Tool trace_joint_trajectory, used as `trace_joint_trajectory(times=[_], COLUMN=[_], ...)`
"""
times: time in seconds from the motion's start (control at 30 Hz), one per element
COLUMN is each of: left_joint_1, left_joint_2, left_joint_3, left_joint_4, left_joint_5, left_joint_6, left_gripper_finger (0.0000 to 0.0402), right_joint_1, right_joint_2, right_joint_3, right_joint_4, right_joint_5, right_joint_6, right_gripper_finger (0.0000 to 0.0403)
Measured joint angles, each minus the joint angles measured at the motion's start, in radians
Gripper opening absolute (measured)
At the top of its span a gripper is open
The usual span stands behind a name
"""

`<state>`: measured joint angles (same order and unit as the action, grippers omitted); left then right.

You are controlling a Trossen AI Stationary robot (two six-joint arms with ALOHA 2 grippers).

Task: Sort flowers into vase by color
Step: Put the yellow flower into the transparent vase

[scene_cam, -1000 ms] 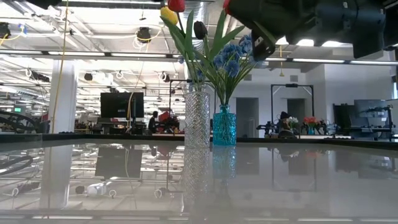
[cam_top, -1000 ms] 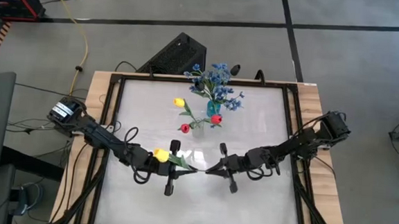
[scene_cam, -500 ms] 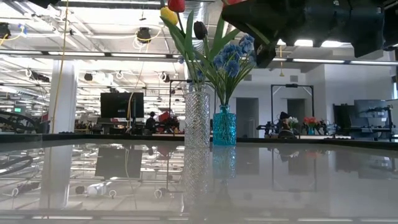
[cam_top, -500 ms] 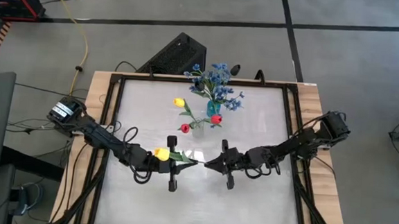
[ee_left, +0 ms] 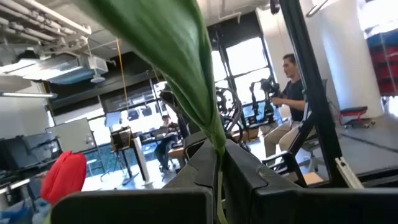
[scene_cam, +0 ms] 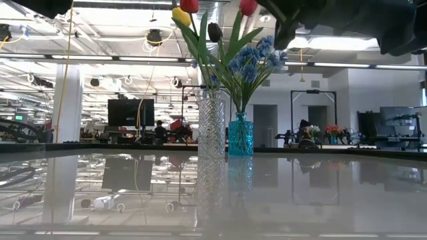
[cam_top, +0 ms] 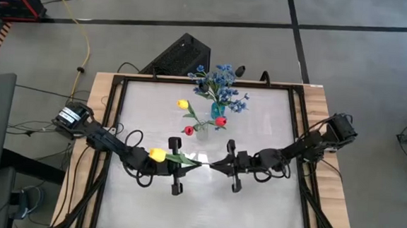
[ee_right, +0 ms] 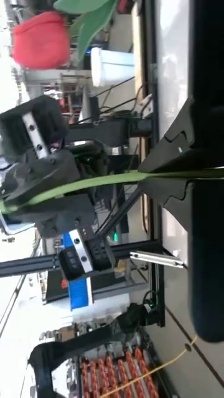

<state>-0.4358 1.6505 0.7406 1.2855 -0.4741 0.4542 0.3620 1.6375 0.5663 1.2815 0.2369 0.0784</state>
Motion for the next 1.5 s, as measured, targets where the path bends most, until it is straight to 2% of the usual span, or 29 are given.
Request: trace_joint_trajectory(times=[0.2, 0.3, 0.53, 0.73, 0.8, 0.9, 1.03, 1.17, 1.27, 1.5], left_joint_1=[0.003, 0.004, 0.006, -0.011, -0.018, -0.018, 0.037, 0.106, 0.120, 0.140], left_joint_2=[0.000, 0.001, 0.003, -0.046, -0.098, -0.196, -0.281, -0.260, -0.233, -0.193], left_joint_3=[0.000, 0.000, -0.003, -0.002, 0.000, 0.038, 0.168, 0.322, 0.420, 0.530], left_joint_4=[0.011, 0.014, 0.002, -0.110, -0.213, -0.484, -0.972, -1.358, -1.492, -1.515], left_joint_5=[0.012, 0.017, -0.014, -0.176, -0.241, -0.290, -0.276, -0.200, -0.196, -0.250], left_joint_6=[-0.022, -0.028, -0.081, -0.043, -0.050, -0.136, -0.373, -0.561, -0.590, -0.553], left_gripper_finger=[0.0000, 0.0000, 0.0000, 0.0000, 0.0000, 0.0000, 0.0000, 0.0000, 0.0000, 0.0000], right_joint_1=[0.032, 0.024, -0.027, -0.041, -0.043, -0.047, -0.058, -0.062, -0.061, -0.061], right_joint_2=[0.000, 0.000, -0.001, -0.029, -0.062, -0.136, -0.231, -0.299, -0.325, -0.333], right_joint_3=[0.000, 0.000, 0.003, 0.003, 0.003, 0.003, 0.002, 0.002, 0.000, -0.079], right_joint_4=[0.048, 0.021, -0.069, -0.251, -0.365, -0.549, -0.747, -0.906, -0.975, -0.880], right_joint_5=[-0.024, -0.024, -0.025, -0.019, -0.005, 0.004, 0.008, 0.056, 0.086, 0.086], right_joint_6=[-0.082, -0.079, -0.079, -0.080, -0.070, -0.045, -0.018, -0.002, 0.017, 0.026], right_gripper_finger=[0.0025, 0.0041, 0.0143, 0.0232, 0.0246, 0.0252, 0.0249, 0.0240, 0.0233, 0.0223])
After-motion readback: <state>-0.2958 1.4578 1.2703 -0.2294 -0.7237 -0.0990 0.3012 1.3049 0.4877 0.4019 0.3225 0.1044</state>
